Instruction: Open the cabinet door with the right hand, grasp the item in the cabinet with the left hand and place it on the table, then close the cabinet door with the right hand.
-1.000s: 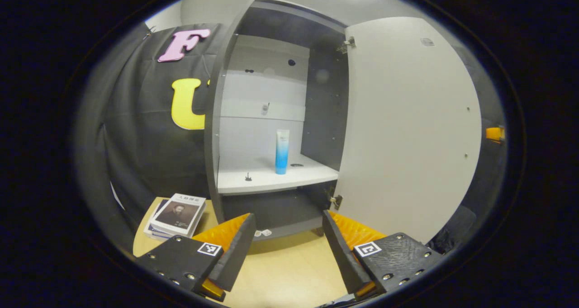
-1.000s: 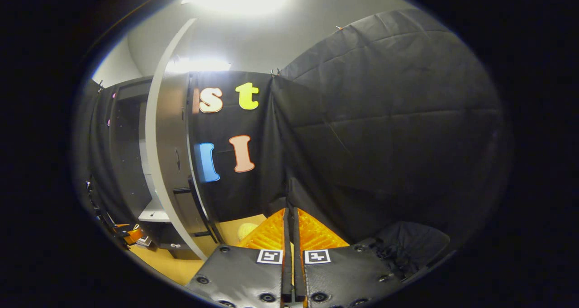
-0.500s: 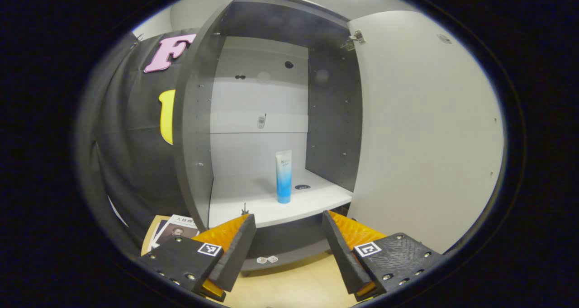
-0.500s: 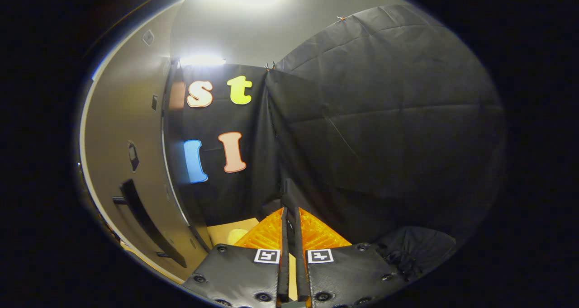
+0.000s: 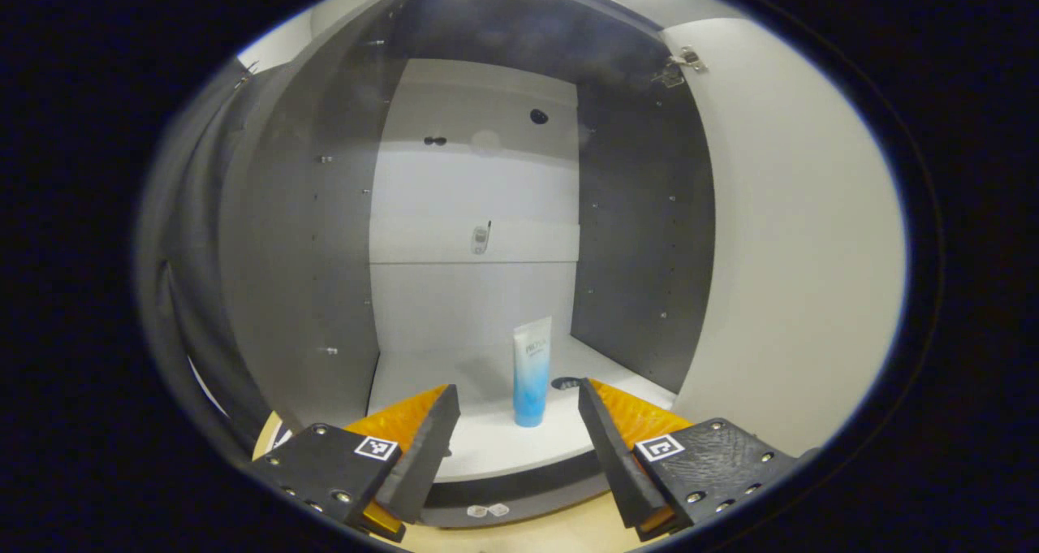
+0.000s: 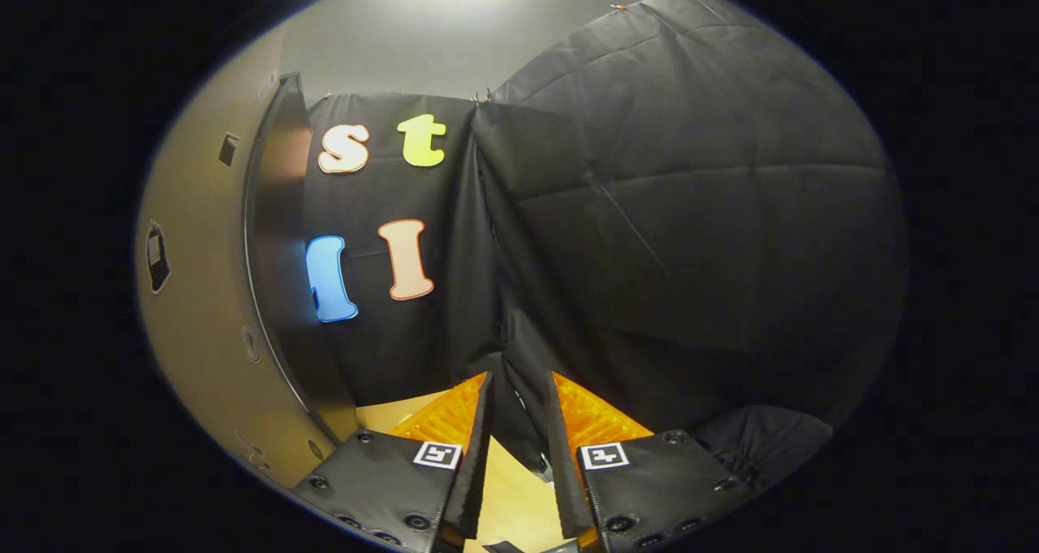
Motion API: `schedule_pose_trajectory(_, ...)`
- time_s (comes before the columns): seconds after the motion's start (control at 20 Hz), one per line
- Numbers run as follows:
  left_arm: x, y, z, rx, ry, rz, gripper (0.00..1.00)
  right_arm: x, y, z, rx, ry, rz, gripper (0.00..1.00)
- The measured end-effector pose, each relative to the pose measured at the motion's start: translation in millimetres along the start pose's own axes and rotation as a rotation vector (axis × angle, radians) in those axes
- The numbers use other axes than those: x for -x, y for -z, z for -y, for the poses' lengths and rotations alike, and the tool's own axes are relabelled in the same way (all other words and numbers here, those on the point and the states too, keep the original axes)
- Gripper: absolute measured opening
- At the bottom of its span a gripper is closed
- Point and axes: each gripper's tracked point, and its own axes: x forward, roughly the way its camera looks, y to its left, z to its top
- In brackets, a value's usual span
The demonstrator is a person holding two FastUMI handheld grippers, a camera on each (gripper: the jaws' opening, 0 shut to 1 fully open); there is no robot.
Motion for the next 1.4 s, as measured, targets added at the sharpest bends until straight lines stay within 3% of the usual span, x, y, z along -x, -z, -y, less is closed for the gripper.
schedule_pose_trajectory(0.05, -8.8, -1.5, 0.1, 0.005, -0.001, 0.001, 0.90, -4.9, 0.3, -0.5, 0.001, -0.013, -0.003, 0.37)
schedule_pose_trajectory(0.2, -34.8, -5.3, -0.5, 0.003, -0.005, 0.020, 0.90, -27.7, 6.3, -0.2, 0.026, -0.017, -0.012, 0.84)
schedule_pose_trajectory(0.25, -42.5, -8.0, -0.3, 0.004, -0.004, 0.032, 0.92, -34.7, 8.2, 3.0, 0.038, -0.010, -0.017, 0.87)
schedule_pose_trajectory(0.3, -49.1, -10.4, -0.1, 0.007, -0.004, 0.052, 0.90, -41.0, 9.0, 2.6, 0.046, -0.010, -0.020, 0.98)
schedule_pose_trajectory(0.7, -87.0, -1.1, 9.2, 0.040, 0.016, 0.055, 0.89, -77.1, 16.5, 7.5, 0.050, -0.024, -0.039, 0.94)
schedule_pose_trajectory(0.85, -93.8, -1.2, 10.2, 0.009, -0.004, 0.053, 0.64, -86.7, 18.4, 7.2, 0.032, -0.038, -0.048, 0.97)
schedule_pose_trajectory(0.95, -95.4, -3.5, 12.0, 0.003, -0.014, 0.061, 0.67, -93.6, 21.4, 5.5, 0.026, -0.052, -0.057, 0.97)
schedule_pose_trajectory(1.05, -94.8, -0.9, 12.2, 0.013, -0.024, 0.058, 0.37, -97.0, 25.3, 1.3, 0.013, -0.077, -0.068, 0.94)
schedule_pose_trajectory(1.15, -95.9, 1.6, 7.9, 0.018, -0.044, 0.048, 0.17, -100.1, 26.4, -0.4, -0.002, -0.089, -0.075, 0.97)
schedule_pose_trajectory(1.2, -91.9, 0.3, 9.5, 0.016, -0.043, 0.048, 0.20, -99.8, 28.6, -1.5, -0.008, -0.095, -0.077, 0.97)
schedule_pose_trajectory(1.3, -89.6, 2.3, 13.1, 0.015, -0.027, 0.036, 0.17, -99.4, 28.9, -3.0, -0.005, -0.103, -0.075, 0.94)
schedule_pose_trajectory(1.4, -85.3, 2.1, 16.0, 0.022, -0.008, 0.030, 0.20, -99.7, 29.0, -2.7, 0.016, -0.094, -0.072, 0.94)
